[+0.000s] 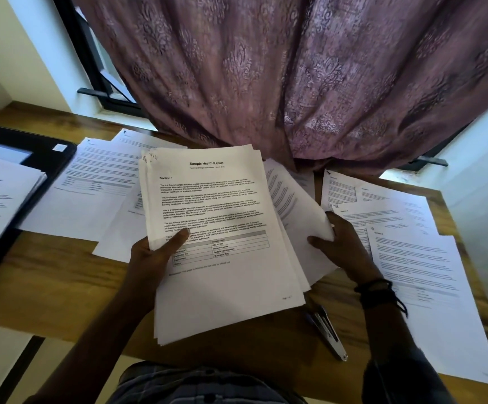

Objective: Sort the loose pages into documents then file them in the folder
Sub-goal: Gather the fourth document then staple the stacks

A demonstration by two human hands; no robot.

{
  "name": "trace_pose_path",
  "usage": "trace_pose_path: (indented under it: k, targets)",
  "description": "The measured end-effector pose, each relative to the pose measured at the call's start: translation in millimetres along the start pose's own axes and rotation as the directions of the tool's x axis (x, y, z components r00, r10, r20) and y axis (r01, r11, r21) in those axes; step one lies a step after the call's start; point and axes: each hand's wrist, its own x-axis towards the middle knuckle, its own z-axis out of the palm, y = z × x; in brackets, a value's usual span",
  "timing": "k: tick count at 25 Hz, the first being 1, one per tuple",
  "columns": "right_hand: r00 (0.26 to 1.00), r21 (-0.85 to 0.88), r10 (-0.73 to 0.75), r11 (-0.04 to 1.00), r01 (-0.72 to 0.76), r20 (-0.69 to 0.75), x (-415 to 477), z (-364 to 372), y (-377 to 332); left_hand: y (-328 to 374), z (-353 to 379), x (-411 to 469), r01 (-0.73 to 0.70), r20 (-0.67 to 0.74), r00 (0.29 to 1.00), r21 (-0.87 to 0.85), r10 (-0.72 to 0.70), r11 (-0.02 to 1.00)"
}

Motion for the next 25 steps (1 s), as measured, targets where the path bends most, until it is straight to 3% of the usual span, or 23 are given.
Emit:
trace_pose_path:
  k: [4,8,12,15,16,17,19,20,22,25]
  targets:
    - [0.997,0.312,-0.074,0.948,0.064,0.022,-36,-13,-30,-2,-4,0,0.069,0.004,0.998,-0.065,-0.069,0.995]
    - [0.98,0.704,-0.029,0.7,-0.121,0.198,-59,2,-41,-6,-5,1,0.159,0.034,0.987,-0.12,-0.156,0.98]
    - [0.958,0.792,-0.075,0.582,-0.185,0.278,-75,30,-44,-8,-3,0,0.227,0.1,0.972,-0.185,-0.212,0.956]
    - [0.917,0.798,0.029,0.483,-0.362,0.398,-71,27,-54,-3,-3,-2,0.176,0.071,0.983,-0.13,-0.168,0.976]
    - [0.909,0.776,0.061,0.499,-0.385,0.412,-67,22,-60,1,-3,-2,0.131,0.076,0.99,-0.107,-0.123,0.986]
    - [0.927,0.712,0.058,0.623,-0.323,0.37,-62,20,-61,6,-3,-4,0.066,0.086,0.994,-0.082,-0.059,0.994]
    - [0.971,0.53,-0.09,0.847,-0.042,0.222,-54,14,-66,19,-2,-6,-0.082,0.081,0.993,-0.023,0.084,0.996]
    - [0.972,0.466,-0.16,0.883,0.062,0.174,-53,12,-71,25,-2,-5,-0.159,0.082,0.984,0.011,0.158,0.987]
    - [0.962,0.402,-0.26,0.892,0.205,0.088,-52,12,-79,38,-3,-4,-0.288,0.105,0.954,0.064,0.281,0.955]
    - [0.946,0.45,-0.318,0.837,0.311,-0.061,-55,22,-87,46,-1,-1,-0.36,0.113,0.93,0.082,0.351,0.929]
